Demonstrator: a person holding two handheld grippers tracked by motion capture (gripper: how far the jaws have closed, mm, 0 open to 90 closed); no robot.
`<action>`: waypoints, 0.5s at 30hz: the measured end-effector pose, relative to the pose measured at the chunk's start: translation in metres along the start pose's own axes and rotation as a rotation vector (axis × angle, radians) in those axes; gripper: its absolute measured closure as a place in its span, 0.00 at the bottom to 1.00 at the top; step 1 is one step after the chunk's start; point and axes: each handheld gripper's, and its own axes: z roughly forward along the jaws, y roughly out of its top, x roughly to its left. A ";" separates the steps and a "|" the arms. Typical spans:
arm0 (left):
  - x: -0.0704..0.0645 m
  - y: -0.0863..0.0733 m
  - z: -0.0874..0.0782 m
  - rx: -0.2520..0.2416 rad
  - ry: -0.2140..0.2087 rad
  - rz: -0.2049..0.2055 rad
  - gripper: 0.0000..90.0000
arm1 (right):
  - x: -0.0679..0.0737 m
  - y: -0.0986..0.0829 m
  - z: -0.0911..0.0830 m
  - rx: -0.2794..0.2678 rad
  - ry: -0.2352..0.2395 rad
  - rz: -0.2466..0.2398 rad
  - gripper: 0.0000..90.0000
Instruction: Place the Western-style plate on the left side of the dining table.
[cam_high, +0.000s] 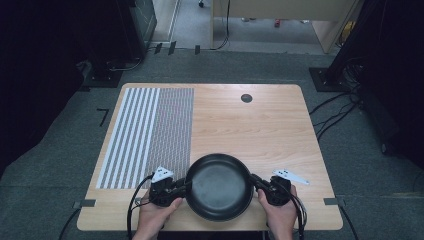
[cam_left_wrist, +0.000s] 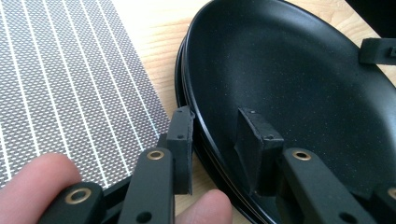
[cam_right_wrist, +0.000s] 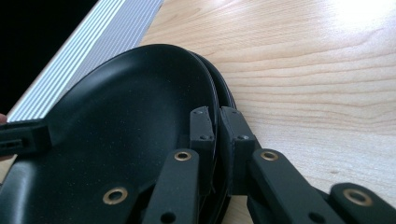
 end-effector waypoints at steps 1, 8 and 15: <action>0.000 0.000 0.000 0.000 0.000 0.000 0.75 | 0.000 0.000 0.000 0.001 0.002 0.001 0.95; 0.002 0.002 -0.002 0.003 -0.017 -0.040 0.73 | -0.003 -0.002 0.002 0.003 0.046 0.029 0.95; 0.007 0.008 -0.012 -0.003 0.002 -0.041 0.76 | -0.004 -0.007 0.008 0.011 0.125 0.096 0.95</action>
